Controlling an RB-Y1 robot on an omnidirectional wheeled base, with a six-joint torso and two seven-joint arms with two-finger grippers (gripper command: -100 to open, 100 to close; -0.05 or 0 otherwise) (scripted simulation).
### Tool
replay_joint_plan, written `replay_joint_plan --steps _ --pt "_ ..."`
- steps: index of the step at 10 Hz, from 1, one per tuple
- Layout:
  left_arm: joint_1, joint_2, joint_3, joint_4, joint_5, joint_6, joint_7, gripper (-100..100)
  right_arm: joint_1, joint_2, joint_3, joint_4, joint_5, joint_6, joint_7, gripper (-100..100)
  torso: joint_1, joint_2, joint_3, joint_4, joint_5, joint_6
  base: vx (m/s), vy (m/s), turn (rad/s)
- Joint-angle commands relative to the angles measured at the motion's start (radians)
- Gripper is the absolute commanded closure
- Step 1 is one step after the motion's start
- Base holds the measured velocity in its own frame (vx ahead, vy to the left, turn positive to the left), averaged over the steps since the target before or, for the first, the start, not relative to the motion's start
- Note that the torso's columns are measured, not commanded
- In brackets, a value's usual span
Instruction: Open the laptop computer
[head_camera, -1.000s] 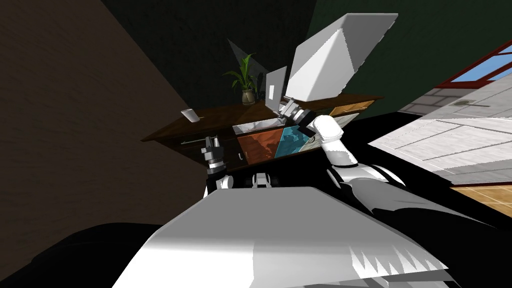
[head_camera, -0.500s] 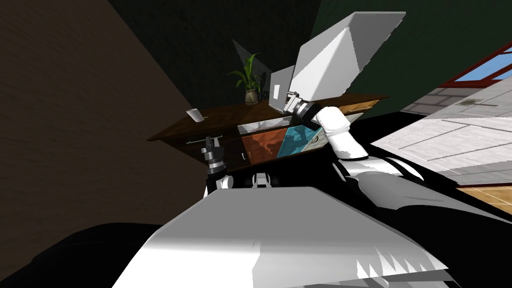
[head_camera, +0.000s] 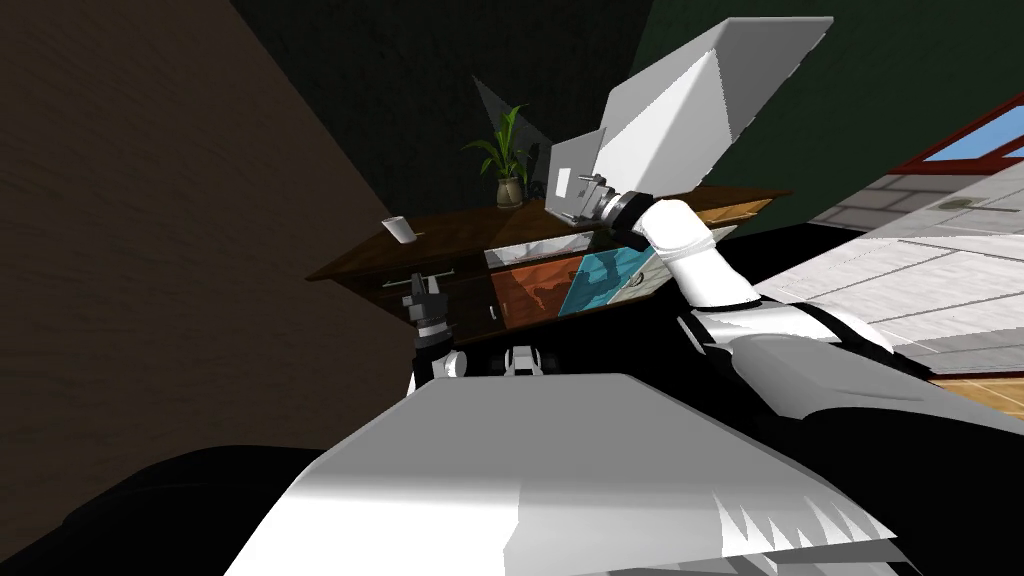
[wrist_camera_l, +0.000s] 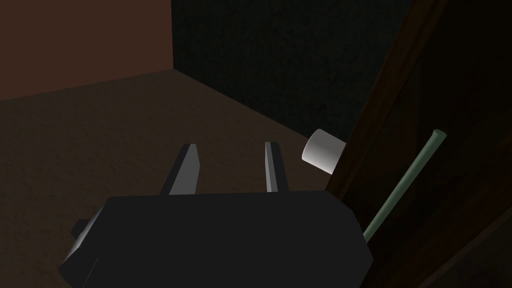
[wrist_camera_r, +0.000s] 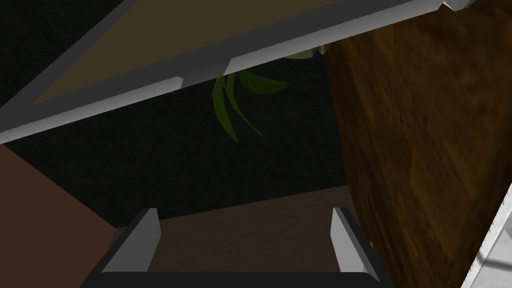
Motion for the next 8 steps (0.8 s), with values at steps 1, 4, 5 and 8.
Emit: replay_joint_plan --steps 1,4,5,8 --pt "0.000 0.000 0.000 0.000 0.000 0.000 0.000 0 -0.034 -0.044 0.019 0.036 0.075 -0.006 0.006 -100 -0.001 0.000 0.000 0.000 0.000 0.000 0.004 0.072 0.014" --pt "0.000 0.000 0.000 0.000 0.000 0.000 0.000 0 -0.096 -0.118 0.057 0.103 0.168 -0.020 0.008 -100 -0.001 0.000 0.000 0.000 0.000 0.000 0.001 0.084 0.033" --pt "0.000 0.000 0.000 0.000 0.000 0.000 0.000 0 -0.096 -0.118 0.057 0.103 0.185 -0.020 0.008 -100 0.000 -0.001 -0.001 0.000 0.000 0.000 0.009 0.074 0.024" --pt "0.000 0.000 0.000 0.000 0.000 0.000 0.000 0 -0.150 -0.189 0.095 0.166 0.265 -0.035 0.010 -100 -0.001 0.000 0.000 0.000 0.000 0.000 -0.003 0.078 0.040"
